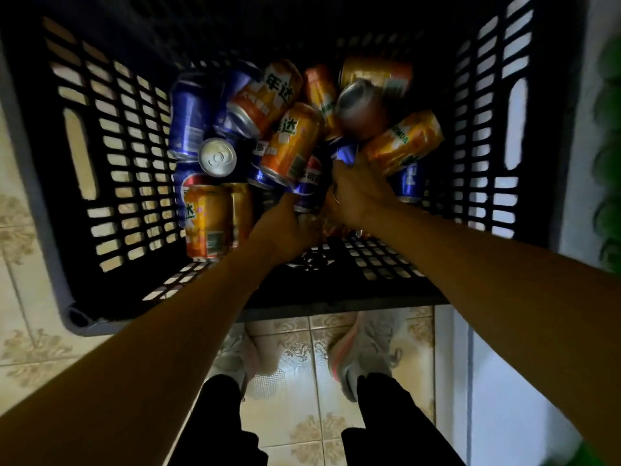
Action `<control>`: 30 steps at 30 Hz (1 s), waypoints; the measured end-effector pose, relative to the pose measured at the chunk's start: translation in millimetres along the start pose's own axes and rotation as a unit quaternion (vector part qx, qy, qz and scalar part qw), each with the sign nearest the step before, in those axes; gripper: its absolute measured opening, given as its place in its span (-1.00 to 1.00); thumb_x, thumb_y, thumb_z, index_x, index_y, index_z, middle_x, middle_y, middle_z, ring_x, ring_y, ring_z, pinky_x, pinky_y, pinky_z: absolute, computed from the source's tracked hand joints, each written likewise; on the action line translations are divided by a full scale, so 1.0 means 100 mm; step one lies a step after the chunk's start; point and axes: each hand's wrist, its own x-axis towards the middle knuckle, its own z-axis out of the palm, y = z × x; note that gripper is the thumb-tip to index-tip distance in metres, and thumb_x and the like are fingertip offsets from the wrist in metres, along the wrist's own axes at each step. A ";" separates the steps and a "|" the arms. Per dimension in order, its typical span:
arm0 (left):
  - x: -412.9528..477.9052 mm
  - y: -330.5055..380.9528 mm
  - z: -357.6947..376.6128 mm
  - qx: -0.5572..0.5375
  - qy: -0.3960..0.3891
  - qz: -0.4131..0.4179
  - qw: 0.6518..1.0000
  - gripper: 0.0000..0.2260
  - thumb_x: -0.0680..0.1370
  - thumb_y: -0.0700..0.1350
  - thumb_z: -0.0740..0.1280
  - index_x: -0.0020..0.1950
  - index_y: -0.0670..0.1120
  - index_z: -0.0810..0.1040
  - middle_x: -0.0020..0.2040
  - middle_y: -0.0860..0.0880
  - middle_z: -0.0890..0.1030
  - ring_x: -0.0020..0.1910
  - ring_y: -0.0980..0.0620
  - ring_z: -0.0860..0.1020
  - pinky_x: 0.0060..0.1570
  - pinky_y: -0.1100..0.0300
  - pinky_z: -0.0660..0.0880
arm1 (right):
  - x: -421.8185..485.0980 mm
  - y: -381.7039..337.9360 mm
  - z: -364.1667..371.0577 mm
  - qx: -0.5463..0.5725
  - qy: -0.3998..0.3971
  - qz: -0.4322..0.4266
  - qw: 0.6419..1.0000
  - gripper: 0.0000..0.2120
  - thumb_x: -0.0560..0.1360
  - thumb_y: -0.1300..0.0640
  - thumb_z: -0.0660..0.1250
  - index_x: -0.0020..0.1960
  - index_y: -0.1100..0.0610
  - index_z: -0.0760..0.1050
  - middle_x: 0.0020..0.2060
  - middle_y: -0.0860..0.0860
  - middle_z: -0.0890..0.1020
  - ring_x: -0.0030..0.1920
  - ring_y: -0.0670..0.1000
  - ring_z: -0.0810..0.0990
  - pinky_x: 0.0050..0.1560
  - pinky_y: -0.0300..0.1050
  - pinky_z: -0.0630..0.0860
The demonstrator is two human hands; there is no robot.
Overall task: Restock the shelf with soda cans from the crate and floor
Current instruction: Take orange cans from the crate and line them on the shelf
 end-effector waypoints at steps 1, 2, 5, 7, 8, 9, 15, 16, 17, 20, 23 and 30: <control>-0.12 0.05 -0.05 0.018 0.016 0.003 1.000 -0.33 0.41 -0.07 0.50 0.43 -0.09 0.27 0.29 -0.12 0.50 0.26 -0.11 0.48 0.23 -0.02 0.44 | -0.14 0.02 -0.13 0.043 0.002 0.011 0.999 -0.60 0.48 0.12 0.38 0.26 0.17 0.38 0.24 0.20 0.42 0.21 0.20 0.42 0.06 -0.04 0.41; -0.25 0.10 -0.10 0.039 0.029 0.007 0.999 -0.26 0.37 -0.03 0.53 0.45 -0.09 0.24 0.31 -0.13 0.48 0.26 -0.14 0.47 0.23 -0.04 0.43 | -0.31 0.04 -0.30 0.096 0.000 0.028 0.995 -0.53 0.41 0.10 0.46 0.25 0.16 0.39 0.17 0.15 0.47 0.15 0.15 0.45 0.01 -0.09 0.40; -0.78 0.42 -0.29 0.088 0.021 0.042 0.995 -0.01 0.21 0.16 0.59 0.50 0.00 0.15 0.37 -0.10 0.37 0.33 -0.12 0.40 0.28 -0.12 0.40 | -0.90 0.05 -0.94 0.302 -0.056 0.094 0.947 -0.44 0.28 0.00 0.57 0.20 0.10 0.46 0.05 0.00 0.53 0.06 0.02 0.52 -0.01 -0.13 0.47; -1.21 0.73 -0.40 0.100 0.001 0.080 0.992 0.02 0.18 0.19 0.59 0.51 0.06 0.14 0.37 -0.01 0.36 0.31 -0.03 0.39 0.29 -0.05 0.39 | -1.33 0.00 -1.41 0.434 -0.117 0.128 0.884 -0.43 0.27 -0.03 0.57 0.21 0.09 0.50 0.10 0.01 0.57 0.10 0.04 0.58 0.06 -0.03 0.58; -1.42 0.88 -0.46 0.100 -0.001 0.090 0.991 -0.04 0.20 0.13 0.60 0.48 0.07 0.18 0.30 0.05 0.38 0.25 0.03 0.41 0.25 0.05 0.41 | -1.55 -0.05 -1.63 0.479 -0.134 0.140 0.856 -0.47 0.30 -0.03 0.55 0.20 0.10 0.52 0.09 0.03 0.59 0.09 0.05 0.61 0.04 -0.02 0.61; -1.65 1.05 -0.52 0.097 0.000 0.097 0.991 -0.12 0.24 0.08 0.60 0.45 0.06 0.22 0.21 0.12 0.39 0.17 0.09 0.42 0.18 0.13 0.41 | -1.77 -0.10 -1.83 0.511 -0.137 0.149 0.836 -0.51 0.34 -0.04 0.52 0.20 0.10 0.53 0.08 0.06 0.61 0.07 0.06 0.62 0.01 -0.02 0.63; -2.89 1.75 -0.96 -0.096 -0.092 -0.016 0.991 -0.49 0.38 0.04 0.51 0.26 0.02 0.42 -0.03 0.05 0.64 -0.12 0.06 0.65 -0.13 0.15 0.62 | -3.04 -0.46 -2.78 0.545 -0.060 0.149 0.823 -0.77 0.50 -0.11 0.32 -0.04 0.05 0.53 -0.03 0.11 0.64 -0.14 0.00 0.61 -0.16 -0.24 0.55; -3.12 1.88 -1.02 -0.167 -0.114 -0.051 0.978 -0.63 0.44 -0.02 0.46 0.19 -0.03 0.47 -0.12 0.01 0.68 -0.23 0.06 0.66 -0.22 0.19 0.62 | -3.24 -0.52 -2.89 0.547 -0.044 0.150 0.822 -0.80 0.52 -0.07 0.31 -0.10 0.07 0.52 -0.06 0.11 0.62 -0.20 -0.03 0.58 -0.27 -0.33 0.52; -3.34 1.98 -1.08 -0.229 -0.141 -0.081 0.960 -0.73 0.45 -0.04 0.43 0.10 -0.06 0.50 -0.21 -0.01 0.69 -0.31 0.05 0.65 -0.30 0.21 0.61 | -3.43 -0.59 -2.97 0.553 -0.026 0.153 0.819 -0.79 0.53 -0.05 0.31 -0.14 0.09 0.50 -0.09 0.11 0.60 -0.24 -0.06 0.55 -0.36 -0.40 0.48; -3.98 2.18 -1.25 -0.340 -0.204 -0.110 0.912 -0.63 0.31 0.00 0.45 0.03 -0.13 0.52 -0.25 -0.11 0.67 -0.37 0.01 0.63 -0.38 0.19 0.59 | -4.01 -0.81 -3.11 0.598 0.029 0.184 0.779 -0.72 0.52 -0.08 0.32 -0.11 0.15 0.52 -0.10 0.12 0.63 -0.27 -0.05 0.56 -0.33 -0.35 0.50; -4.53 2.32 -1.43 -0.363 -0.256 -0.072 0.893 -0.26 0.00 0.12 0.62 0.07 -0.18 0.54 -0.19 -0.18 0.66 -0.32 -0.06 0.64 -0.31 0.11 0.62 | -4.62 -1.10 -3.10 0.667 0.085 0.203 0.712 -0.66 0.49 -0.19 0.29 -0.02 0.08 0.58 -0.06 0.13 0.68 -0.18 0.00 0.62 -0.18 -0.16 0.55; -5.55 2.65 -1.50 -0.345 -0.357 -0.010 0.868 -0.23 -0.11 0.15 0.65 -0.01 -0.20 0.62 -0.21 -0.22 0.65 -0.34 -0.08 0.63 -0.40 0.14 0.58 | -5.80 -1.82 -3.17 0.808 0.177 0.133 0.545 -0.41 0.28 -0.38 0.19 0.05 0.03 0.61 -0.07 0.05 0.71 -0.07 0.03 0.69 -0.12 -0.09 0.57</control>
